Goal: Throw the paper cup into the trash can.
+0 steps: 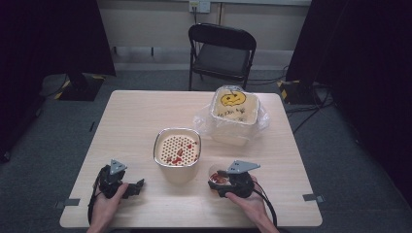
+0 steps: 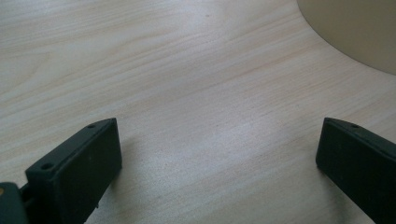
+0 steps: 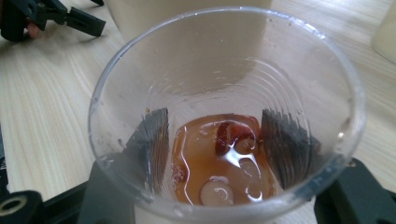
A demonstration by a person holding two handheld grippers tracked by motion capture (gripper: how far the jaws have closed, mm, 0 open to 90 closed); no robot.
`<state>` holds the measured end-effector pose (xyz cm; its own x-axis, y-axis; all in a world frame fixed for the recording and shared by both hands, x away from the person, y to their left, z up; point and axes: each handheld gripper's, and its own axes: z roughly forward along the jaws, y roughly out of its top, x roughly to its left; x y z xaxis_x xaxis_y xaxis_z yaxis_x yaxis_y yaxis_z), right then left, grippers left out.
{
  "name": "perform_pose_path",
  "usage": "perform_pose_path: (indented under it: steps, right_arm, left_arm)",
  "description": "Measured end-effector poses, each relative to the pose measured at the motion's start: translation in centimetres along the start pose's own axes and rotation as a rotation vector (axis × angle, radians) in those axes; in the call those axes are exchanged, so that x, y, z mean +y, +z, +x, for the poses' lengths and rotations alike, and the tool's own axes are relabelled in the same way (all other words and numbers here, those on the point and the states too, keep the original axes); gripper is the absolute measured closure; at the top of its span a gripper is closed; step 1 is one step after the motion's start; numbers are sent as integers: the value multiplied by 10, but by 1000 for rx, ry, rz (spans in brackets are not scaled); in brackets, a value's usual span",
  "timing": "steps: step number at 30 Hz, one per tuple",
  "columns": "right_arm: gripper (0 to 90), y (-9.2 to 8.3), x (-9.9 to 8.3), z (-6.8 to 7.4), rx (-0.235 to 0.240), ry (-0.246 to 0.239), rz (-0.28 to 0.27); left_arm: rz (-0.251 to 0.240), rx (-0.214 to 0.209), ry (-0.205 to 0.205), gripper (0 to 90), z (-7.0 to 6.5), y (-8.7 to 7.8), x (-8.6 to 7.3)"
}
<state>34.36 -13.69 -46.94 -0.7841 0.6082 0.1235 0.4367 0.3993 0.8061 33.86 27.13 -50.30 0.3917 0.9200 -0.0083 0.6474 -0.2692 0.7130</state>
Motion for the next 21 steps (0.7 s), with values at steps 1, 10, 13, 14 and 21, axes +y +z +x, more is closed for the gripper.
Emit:
perform_pose_path:
  steps: [1,10,13,14,21]
  right_arm:
    - [431,-1,0,0,-1,0,1]
    - [434,-12,8,-4,-29,8,-28]
    - [433,-15,10,-6,-37,12,-39]
    - [433,-16,11,-7,-39,18,-41]
    - [432,-22,19,-11,-74,18,-56]
  left_arm:
    - [1,0,1,0,0,0,0]
    - [0,0,-1,0,0,0,0]
    - [0,0,-1,0,0,0,0]
    - [0,-1,-1,0,0,0,0]
    - [1,-1,0,0,0,0,0]
